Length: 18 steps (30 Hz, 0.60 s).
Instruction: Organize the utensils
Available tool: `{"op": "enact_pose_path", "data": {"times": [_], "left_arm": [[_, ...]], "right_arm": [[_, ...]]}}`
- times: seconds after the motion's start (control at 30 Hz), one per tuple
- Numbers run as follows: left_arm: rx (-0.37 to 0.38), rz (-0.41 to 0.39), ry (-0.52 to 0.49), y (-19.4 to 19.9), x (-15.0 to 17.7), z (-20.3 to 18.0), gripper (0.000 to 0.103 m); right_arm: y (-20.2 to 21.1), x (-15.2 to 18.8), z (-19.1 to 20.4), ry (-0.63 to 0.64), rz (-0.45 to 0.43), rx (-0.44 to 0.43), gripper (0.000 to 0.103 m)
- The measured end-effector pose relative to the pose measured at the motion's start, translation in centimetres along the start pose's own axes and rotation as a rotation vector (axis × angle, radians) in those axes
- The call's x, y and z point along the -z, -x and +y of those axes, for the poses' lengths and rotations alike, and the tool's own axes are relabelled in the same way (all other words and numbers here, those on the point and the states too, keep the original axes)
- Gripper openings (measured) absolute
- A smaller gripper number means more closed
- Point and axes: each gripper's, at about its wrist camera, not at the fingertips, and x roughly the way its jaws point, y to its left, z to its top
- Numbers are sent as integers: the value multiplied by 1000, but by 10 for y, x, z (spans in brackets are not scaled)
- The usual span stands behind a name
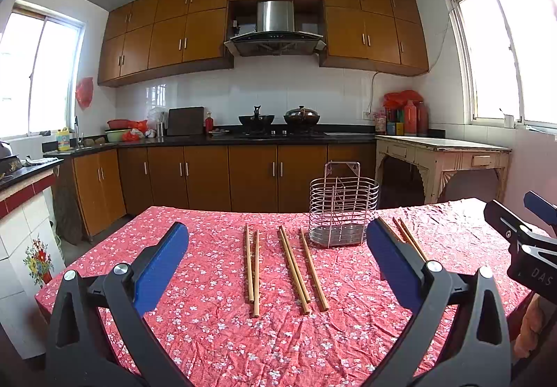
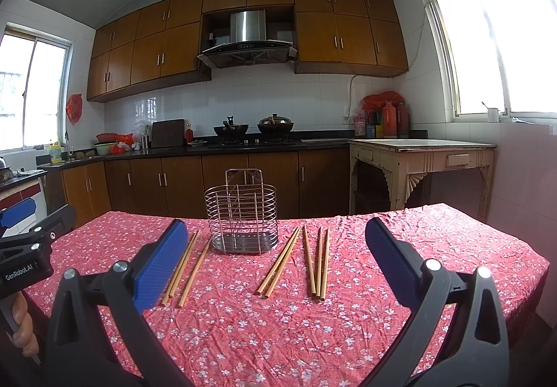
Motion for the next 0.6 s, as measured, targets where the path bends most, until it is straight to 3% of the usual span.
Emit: {"op": "enact_pose_path", "data": {"times": [0.6], "left_arm": [[-1,0,-2,1,-2,-2,101]], "right_arm": [[1,0,1,-3,-1,-1,99]]}}
